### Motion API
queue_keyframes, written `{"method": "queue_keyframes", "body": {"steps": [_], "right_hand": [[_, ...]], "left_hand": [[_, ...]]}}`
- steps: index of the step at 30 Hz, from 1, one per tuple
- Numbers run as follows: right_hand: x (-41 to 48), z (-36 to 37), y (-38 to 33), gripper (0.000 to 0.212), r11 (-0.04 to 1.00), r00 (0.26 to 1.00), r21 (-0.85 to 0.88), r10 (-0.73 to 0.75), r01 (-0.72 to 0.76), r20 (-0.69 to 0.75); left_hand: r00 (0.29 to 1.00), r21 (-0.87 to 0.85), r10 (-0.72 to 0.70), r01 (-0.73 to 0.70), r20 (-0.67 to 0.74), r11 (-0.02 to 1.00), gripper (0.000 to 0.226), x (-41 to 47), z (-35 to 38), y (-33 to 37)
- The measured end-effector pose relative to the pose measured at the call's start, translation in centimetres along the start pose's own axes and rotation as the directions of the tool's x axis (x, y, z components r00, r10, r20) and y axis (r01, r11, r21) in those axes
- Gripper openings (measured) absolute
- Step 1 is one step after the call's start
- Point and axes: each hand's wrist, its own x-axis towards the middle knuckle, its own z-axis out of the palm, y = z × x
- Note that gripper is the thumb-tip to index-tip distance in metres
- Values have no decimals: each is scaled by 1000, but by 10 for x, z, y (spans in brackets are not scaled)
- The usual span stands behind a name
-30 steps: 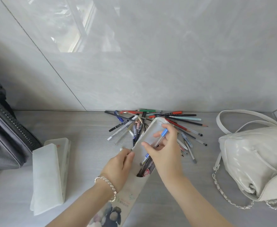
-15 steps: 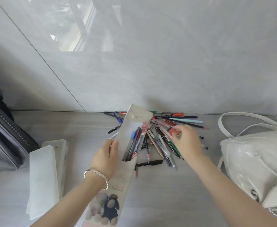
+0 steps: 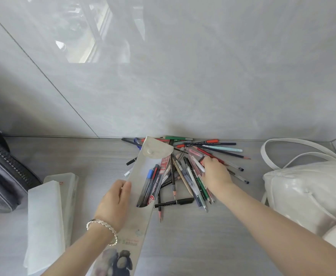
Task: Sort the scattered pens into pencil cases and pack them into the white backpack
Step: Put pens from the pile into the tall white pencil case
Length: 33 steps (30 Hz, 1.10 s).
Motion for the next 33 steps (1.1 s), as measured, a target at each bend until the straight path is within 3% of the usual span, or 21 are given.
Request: {"method": "queue_keyframes", "body": {"steps": [4, 6, 8, 10, 13, 15, 22, 25, 27, 29, 31, 33], "right_hand": [[0, -2, 4, 47, 959, 999, 282, 34, -32, -1], [0, -7, 8, 39, 942, 999, 332, 45, -42, 1], [-2, -13, 12, 20, 955, 1000, 295, -6, 8, -6], [-6, -20, 19, 10, 973, 980, 123, -199, 195, 15], [-11, -25, 31, 21, 833, 841, -157, -493, 530, 222], [-11, -22, 38, 26, 701, 742, -263, -571, 663, 351], [-1, -16, 39, 14, 483, 613, -379, -594, 790, 521], [3, -19, 42, 19, 312, 487, -382, -665, 870, 566], [2, -19, 47, 29, 216, 396, -392, -789, 894, 470], [0, -19, 54, 34, 222, 362, -386, -867, 896, 342], [-10, -22, 49, 21, 347, 394, -307, -913, 886, 107], [-26, -33, 31, 8, 520, 477, -130, -840, 844, -259]], "left_hand": [[1000, 3, 2, -2, 3, 1000, 29, -1, -2, 2], [1000, 5, 3, -3, 3, 1000, 30, -2, -3, 3], [1000, 9, 5, -5, 4, 1000, 30, -2, -5, 2], [1000, 19, 3, -3, 7, 1000, 30, -3, -6, 1], [1000, 42, 6, -6, 8, 999, 30, -3, -6, -1], [1000, 50, 7, -8, 8, 999, 30, -4, -6, -2], [1000, 40, -7, 6, 18, 999, 30, -9, -5, 0], [999, 51, -13, 12, 32, 999, 30, -10, -3, 4], [999, 53, -10, 8, 34, 999, 30, -10, -2, 7], [1000, 42, -4, 3, 26, 999, 30, -10, -2, 9], [1000, 44, 1, -2, 23, 999, 29, -10, -3, 10], [999, 45, 14, -15, 29, 999, 28, -9, -3, 13]]}}
